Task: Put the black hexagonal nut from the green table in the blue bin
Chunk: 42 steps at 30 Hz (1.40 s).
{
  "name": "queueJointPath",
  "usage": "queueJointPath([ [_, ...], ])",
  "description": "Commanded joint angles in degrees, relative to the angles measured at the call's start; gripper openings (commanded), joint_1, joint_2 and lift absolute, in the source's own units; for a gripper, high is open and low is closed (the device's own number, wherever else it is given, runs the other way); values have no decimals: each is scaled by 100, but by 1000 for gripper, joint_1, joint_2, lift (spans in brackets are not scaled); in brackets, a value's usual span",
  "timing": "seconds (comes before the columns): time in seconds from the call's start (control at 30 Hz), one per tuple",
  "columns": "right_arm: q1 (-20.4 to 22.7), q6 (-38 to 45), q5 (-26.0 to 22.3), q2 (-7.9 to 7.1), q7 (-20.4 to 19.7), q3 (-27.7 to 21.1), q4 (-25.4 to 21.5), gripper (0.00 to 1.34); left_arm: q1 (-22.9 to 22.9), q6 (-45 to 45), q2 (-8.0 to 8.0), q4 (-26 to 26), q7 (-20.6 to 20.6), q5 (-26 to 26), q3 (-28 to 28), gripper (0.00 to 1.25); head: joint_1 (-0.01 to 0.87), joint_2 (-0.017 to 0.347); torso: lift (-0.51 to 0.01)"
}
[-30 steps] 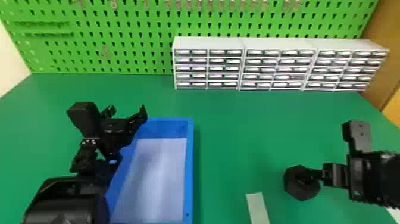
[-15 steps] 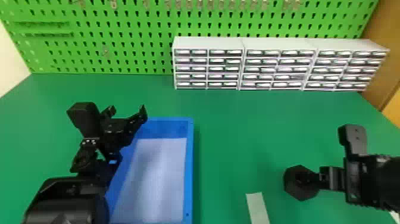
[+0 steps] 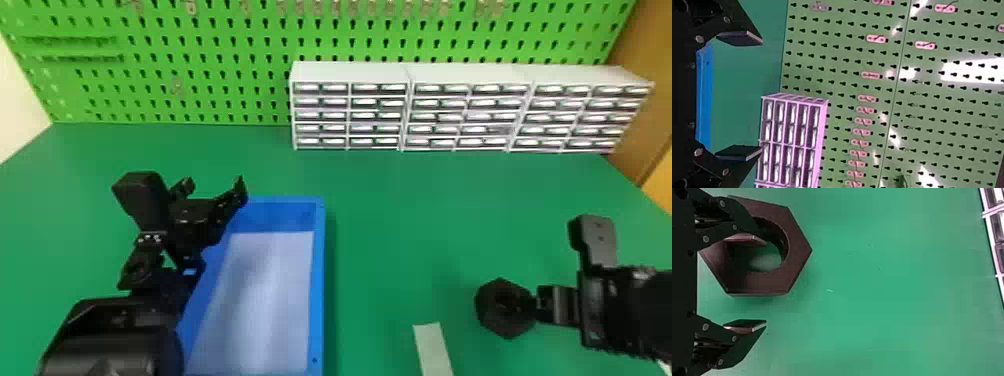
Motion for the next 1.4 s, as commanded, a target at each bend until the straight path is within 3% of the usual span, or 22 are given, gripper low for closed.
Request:
queueJointPath([
  [0.0,42,-22,41,-8,2,-25,9,804,0,0,0,-3,0,2,7,954,686,51,-97],
  [0.23,68,-145,-21,-8,2,-43,140,758,-9,-9,0,-3,0,11,-1,954,686,51,-97],
  [0.67,85,-285,-267,-34,2,-25,299,258,-9,-9,0,6,0,2,-1,954,686,51,-97],
  [1.37,-46,-575,-786,-139,2,80,114,252,18,0,0,6,0,-7,25,954,686,51,-97],
])
